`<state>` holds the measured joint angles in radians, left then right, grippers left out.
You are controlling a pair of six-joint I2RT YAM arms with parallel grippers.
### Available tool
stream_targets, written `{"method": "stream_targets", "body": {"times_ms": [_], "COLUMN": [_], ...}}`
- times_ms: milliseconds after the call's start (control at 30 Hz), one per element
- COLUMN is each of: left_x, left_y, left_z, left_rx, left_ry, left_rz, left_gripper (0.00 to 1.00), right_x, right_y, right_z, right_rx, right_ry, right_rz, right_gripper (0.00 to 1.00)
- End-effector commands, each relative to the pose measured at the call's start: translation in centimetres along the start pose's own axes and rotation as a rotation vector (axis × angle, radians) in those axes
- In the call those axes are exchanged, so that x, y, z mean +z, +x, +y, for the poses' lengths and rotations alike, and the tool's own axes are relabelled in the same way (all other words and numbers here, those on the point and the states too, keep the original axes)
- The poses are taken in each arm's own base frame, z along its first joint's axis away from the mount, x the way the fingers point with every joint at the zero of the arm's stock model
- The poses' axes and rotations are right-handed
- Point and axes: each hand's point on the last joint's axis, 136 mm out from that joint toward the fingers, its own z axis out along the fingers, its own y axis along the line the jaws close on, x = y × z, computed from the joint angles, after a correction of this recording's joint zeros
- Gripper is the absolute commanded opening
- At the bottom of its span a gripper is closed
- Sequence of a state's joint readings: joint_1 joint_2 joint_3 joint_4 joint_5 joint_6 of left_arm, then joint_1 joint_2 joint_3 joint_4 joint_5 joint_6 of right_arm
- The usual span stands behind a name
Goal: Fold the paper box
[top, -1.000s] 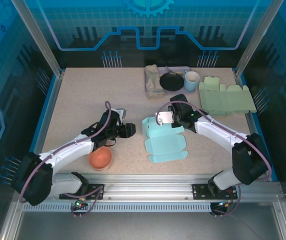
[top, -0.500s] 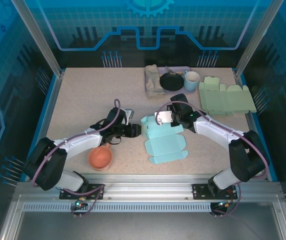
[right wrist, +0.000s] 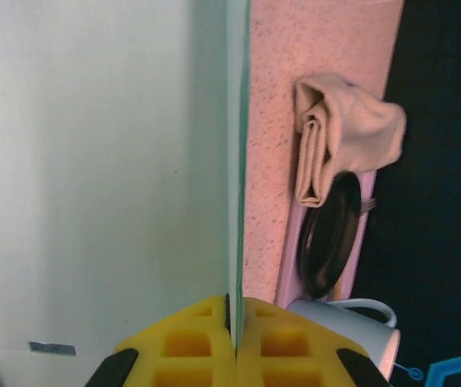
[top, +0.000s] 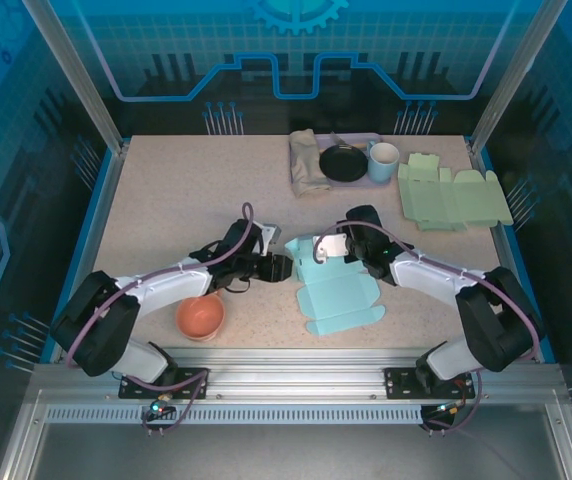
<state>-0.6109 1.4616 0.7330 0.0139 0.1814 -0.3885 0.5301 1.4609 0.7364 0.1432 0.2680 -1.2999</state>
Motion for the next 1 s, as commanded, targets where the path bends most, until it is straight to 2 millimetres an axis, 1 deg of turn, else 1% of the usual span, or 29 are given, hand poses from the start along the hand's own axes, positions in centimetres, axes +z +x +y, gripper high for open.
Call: {"method": "stream_targets", "body": {"times_ms": [0, 67, 200, 367, 533, 600, 733, 967], "left_x": [0.2, 0.2, 0.0, -1.4, -2.3, -2.2, -1.3, -0.5], "left_y": [-0.9, -0.7, -0.7, -1.1, -1.0, -0.8, -0.5, -0.8], "left_z": [-1.4, -1.4, -1.2, -0.2, 1.1, 1.1, 1.0, 1.1], "left_rx": [0.045, 0.049, 0.059, 0.109, 0.086, 0.09, 0.085, 0.096], "left_ry": [0.033, 0.033, 0.017, -0.04, -0.047, -0.044, -0.019, -0.007], "left_rz": [-0.017, -0.017, -0.028, -0.054, -0.049, -0.049, -0.038, -0.05], "left_gripper": [0.53, 0.53, 0.52, 0.53, 0.52, 0.52, 0.52, 0.52], "right_x": [-0.8, -1.0, -1.4, -1.4, -1.6, -1.6, -1.6, -1.7], "right_y": [-0.5, -0.5, -0.6, -0.5, -0.7, -0.7, -0.8, -0.9], "right_z": [-2.0, -2.0, -2.0, -1.6, -1.7, -1.6, -1.8, -1.9], "right_rx": [-0.017, -0.02, -0.003, 0.0, 0.008, 0.01, 0.003, -0.026], "right_ry": [0.136, 0.173, 0.186, 0.177, 0.172, 0.171, 0.192, 0.257], "right_rz": [0.001, 0.008, 0.001, 0.006, -0.002, -0.005, -0.003, 0.014], "right_gripper": [0.0, 0.0, 0.0, 0.0, 0.0, 0.0, 0.0, 0.0]}}
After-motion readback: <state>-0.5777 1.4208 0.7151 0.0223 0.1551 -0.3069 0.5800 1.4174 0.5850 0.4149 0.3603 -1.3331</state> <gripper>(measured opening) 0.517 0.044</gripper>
